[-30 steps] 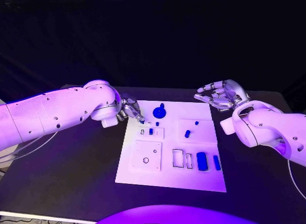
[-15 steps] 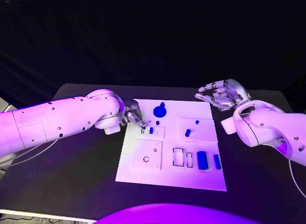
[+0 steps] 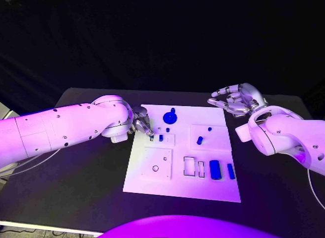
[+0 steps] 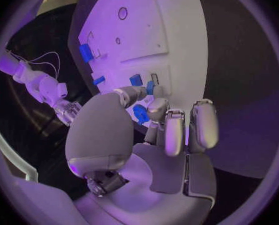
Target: Assemble the parts on the task board
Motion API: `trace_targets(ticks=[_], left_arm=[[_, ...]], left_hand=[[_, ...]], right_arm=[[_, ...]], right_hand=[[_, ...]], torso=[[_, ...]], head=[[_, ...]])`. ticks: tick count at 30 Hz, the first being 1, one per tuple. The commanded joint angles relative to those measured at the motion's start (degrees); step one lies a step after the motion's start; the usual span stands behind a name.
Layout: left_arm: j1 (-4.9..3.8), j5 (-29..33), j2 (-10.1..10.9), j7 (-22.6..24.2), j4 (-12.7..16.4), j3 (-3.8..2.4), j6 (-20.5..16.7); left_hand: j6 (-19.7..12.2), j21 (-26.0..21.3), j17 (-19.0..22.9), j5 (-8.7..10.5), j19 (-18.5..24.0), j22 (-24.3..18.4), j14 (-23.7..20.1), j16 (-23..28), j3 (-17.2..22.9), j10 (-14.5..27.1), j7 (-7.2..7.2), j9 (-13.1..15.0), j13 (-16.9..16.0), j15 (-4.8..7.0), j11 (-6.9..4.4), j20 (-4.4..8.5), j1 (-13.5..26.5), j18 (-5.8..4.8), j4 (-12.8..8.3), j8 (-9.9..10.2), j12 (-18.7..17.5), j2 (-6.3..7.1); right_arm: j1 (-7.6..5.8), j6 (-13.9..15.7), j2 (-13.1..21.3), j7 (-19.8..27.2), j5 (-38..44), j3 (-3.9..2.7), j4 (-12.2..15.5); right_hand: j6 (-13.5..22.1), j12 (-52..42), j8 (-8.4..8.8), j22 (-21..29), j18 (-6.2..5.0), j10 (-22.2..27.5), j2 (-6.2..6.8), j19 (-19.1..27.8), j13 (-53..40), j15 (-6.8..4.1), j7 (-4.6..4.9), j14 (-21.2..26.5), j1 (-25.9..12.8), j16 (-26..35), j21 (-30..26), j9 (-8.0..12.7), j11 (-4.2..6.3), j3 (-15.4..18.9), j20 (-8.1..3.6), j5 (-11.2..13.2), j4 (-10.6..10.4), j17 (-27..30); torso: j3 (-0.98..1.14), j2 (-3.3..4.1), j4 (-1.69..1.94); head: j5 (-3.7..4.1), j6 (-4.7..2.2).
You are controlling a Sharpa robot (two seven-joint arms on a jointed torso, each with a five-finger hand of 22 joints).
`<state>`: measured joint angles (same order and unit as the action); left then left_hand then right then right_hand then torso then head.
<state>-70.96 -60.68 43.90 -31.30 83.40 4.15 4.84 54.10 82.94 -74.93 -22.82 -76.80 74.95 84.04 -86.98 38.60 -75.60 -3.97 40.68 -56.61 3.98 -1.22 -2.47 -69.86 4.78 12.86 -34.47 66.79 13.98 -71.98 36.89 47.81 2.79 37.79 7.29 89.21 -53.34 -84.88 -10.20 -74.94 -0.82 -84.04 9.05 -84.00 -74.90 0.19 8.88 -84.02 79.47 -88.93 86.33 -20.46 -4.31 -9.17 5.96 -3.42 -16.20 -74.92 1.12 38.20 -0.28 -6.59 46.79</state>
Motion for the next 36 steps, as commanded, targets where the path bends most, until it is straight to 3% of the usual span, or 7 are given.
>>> trace_targets(ticks=[1,36], left_arm=[[0.05,-1.3,-0.2,-0.7,0.1,0.02,2.2],[0.58,-2.1,-1.6,-1.1,-0.8,0.27,4.1]], left_hand=[[1.1,0.2,-9.4,-0.19,-0.4,0.2,4.5,-0.3,10.9,-0.4,0.73,4.5,0.0,0.26,0.08,-0.09,0.1,-1.0,-10.7,-0.1,0.3,0.24],[1.2,0.3,-9.5,-0.54,-0.5,0.3,4.5,-0.3,10.9,-0.5,0.75,4.5,-0.2,0.27,0.07,-0.06,0.2,-1.01,-10.8,-0.1,0.4,0.26]], right_arm=[[0.04,-0.5,0.0,0.8,0.7,0.0,0.0],[0.05,-0.6,0.1,0.9,0.7,0.0,0.2]], right_hand=[[0.4,0.2,-0.37,-12.5,-0.19,-1.7,-0.15,-4.0,-11.1,-0.28,-0.05,-5.3,-0.3,0.2,-0.4,-0.1,0.19,0.4,-0.08,0.0,0.0,-12.5],[0.5,0.2,-0.51,-12.5,-0.19,-1.7,-0.18,-4.0,-11.1,-0.29,-0.07,-5.3,-0.3,0.2,-0.4,-0.1,0.21,0.4,-0.1,0.0,0.0,-12.5]], torso=[[-0.03,-0.01,-0.03],[0.0,0.01,-0.05]], head=[[-0.04,0.07],[-0.07,0.28]])
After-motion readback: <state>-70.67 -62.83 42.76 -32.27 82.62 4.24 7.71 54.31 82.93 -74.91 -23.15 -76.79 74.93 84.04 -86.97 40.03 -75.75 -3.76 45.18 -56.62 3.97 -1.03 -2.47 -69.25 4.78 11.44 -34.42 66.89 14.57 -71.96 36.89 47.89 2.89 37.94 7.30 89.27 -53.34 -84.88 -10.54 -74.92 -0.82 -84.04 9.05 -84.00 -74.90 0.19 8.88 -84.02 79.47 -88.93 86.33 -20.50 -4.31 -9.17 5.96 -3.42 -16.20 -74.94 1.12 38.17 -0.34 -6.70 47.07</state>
